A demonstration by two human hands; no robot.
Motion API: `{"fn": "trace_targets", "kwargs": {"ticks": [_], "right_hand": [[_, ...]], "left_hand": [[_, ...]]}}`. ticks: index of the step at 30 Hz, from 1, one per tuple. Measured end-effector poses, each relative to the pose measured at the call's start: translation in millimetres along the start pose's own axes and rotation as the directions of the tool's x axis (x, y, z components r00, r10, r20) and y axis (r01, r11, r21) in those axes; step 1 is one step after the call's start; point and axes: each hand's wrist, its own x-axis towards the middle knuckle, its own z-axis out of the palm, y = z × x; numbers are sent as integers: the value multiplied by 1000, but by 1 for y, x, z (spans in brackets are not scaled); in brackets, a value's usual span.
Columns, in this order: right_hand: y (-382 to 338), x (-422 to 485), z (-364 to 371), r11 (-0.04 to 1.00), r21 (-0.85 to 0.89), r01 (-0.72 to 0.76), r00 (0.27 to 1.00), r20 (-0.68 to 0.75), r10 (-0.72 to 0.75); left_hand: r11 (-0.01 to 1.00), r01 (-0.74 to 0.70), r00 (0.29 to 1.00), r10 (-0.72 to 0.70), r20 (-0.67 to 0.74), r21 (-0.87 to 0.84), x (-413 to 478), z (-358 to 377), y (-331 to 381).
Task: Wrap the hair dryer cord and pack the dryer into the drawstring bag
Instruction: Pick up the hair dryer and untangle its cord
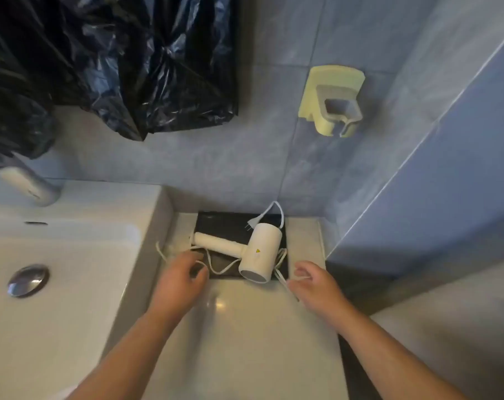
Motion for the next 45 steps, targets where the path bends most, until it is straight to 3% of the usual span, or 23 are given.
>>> {"fn": "trace_targets", "kwargs": {"ticks": [4, 9, 15, 19, 23, 28, 32, 37, 42, 45], "right_hand": [[-26, 26, 13, 998, -53, 31, 1000, 4, -30], [-31, 49, 31, 997, -74, -5, 1000, -25, 3], [-35, 63, 43, 988, -142, -54, 997, -63, 45], [-34, 61, 43, 997, -64, -44, 996, -77, 39], [-40, 45, 37, 984, 168, 64, 992, -116, -45], [-63, 11, 23, 905, 409, 119, 993, -52, -107], [-85, -13, 0, 872, 448, 197, 980, -114, -163], [-109, -51, -30, 841, 449, 301, 954, -152, -260], [-129, -96, -49, 814, 388, 432, 900, -243, -362], [-145, -119, -61, 789, 310, 531, 841, -313, -443]], "left_hand": [[932, -210, 978, 193, 84, 295, 43, 7, 7], [825, -340, 923, 203, 326, 452, 76, 24, 10], [714, -430, 886, 215, 411, 553, 101, 40, 0], [750, -440, 886, 274, 374, 493, 101, 42, -9], [766, -472, 881, 430, 199, 436, 86, 30, -9], [762, -523, 829, 559, 20, 382, 65, 2, 25], [755, -528, 794, 601, -89, 388, 51, -29, 55], [716, -576, 746, 658, -104, 396, 24, -66, 85], [754, -556, 765, 629, -137, 350, -5, -97, 115], [824, -522, 830, 550, -94, 221, -23, -112, 136]]}}
